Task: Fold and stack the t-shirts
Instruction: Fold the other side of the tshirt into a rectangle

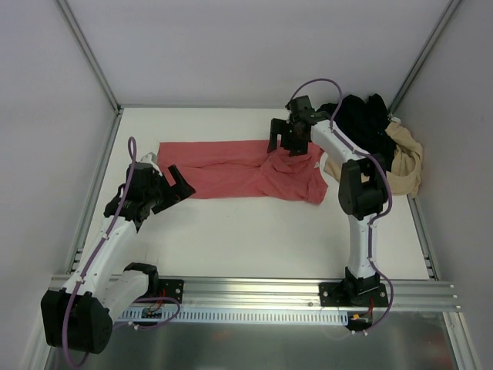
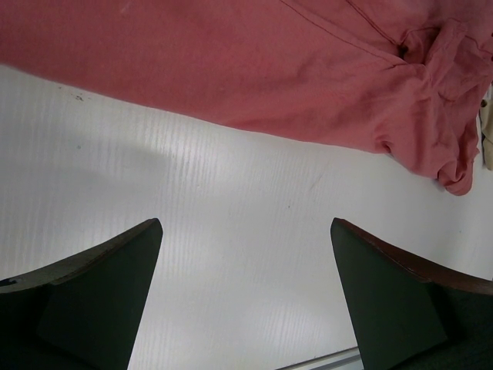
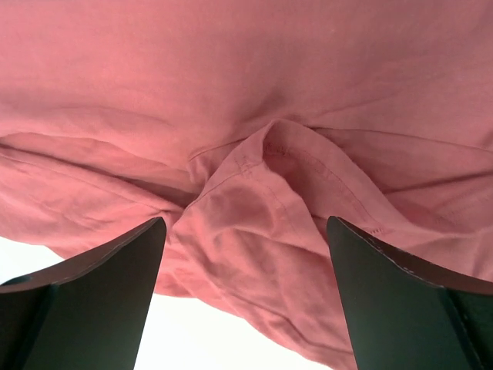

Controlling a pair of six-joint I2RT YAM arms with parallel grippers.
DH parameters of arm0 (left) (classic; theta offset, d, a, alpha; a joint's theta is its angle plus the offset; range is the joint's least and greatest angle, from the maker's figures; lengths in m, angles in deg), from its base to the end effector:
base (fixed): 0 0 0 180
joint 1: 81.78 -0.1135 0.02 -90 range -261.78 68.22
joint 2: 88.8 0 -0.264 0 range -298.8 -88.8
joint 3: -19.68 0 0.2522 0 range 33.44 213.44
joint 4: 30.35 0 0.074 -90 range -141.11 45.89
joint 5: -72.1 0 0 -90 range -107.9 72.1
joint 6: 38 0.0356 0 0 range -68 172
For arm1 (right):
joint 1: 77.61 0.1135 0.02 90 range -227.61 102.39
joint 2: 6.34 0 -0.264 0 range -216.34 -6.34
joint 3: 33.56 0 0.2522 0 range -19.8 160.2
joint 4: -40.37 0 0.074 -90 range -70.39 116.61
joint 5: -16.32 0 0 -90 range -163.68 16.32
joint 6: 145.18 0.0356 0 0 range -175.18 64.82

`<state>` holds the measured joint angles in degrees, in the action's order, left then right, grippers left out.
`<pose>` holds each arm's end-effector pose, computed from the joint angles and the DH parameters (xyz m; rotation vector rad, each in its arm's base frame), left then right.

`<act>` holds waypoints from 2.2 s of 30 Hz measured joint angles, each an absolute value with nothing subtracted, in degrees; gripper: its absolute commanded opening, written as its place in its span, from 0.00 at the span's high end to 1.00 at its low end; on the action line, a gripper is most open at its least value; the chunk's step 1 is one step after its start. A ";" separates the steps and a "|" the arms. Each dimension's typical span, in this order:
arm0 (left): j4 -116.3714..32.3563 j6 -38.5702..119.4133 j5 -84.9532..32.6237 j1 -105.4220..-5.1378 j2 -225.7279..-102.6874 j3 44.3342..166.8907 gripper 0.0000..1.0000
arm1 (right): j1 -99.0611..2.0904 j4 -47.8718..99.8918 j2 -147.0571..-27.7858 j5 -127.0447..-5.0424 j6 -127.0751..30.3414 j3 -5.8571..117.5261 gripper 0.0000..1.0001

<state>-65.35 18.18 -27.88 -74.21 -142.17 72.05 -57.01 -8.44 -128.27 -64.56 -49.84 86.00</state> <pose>0.2003 -0.0328 0.2569 -0.4134 2.2139 -0.5889 0.4474 0.1742 0.2421 -0.3997 2.4569 0.3902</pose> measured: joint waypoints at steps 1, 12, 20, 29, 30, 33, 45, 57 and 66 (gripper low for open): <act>-65.32 18.18 -27.88 -74.21 -142.17 72.05 0.06 | -57.01 -8.44 -128.95 -64.21 -49.82 86.06 0.10; -65.30 18.20 -27.86 -74.21 -142.17 72.05 0.06 | -57.01 -8.25 -135.39 -61.15 -49.18 86.50 0.17; -65.04 18.20 -27.86 -74.21 -142.38 71.90 0.06 | -57.01 -6.69 -135.44 -59.40 -48.39 88.29 0.48; -64.65 18.20 -27.86 -74.21 -142.91 71.73 0.06 | -56.88 -6.19 -135.77 -58.31 -47.61 88.64 0.83; -64.56 18.20 -27.86 -74.21 -142.91 71.64 0.06 | -56.88 -6.17 -135.92 -58.18 -47.54 88.64 0.93; -64.51 18.20 -27.86 -74.21 -142.91 71.35 0.06 | -56.88 -6.17 -136.49 -57.91 -47.26 88.64 1.00; -64.21 18.22 -27.86 -74.21 -143.43 70.98 0.06 | -56.88 -5.45 -136.82 -58.18 -47.46 88.64 1.00; -64.01 18.22 -27.86 -74.21 -143.45 70.98 0.06 | -57.17 -2.93 -136.82 -58.18 -48.55 90.20 1.00; -64.01 18.22 -27.86 -74.21 -143.98 70.98 0.06 | -57.17 -0.60 -137.78 -58.16 -50.86 92.49 0.01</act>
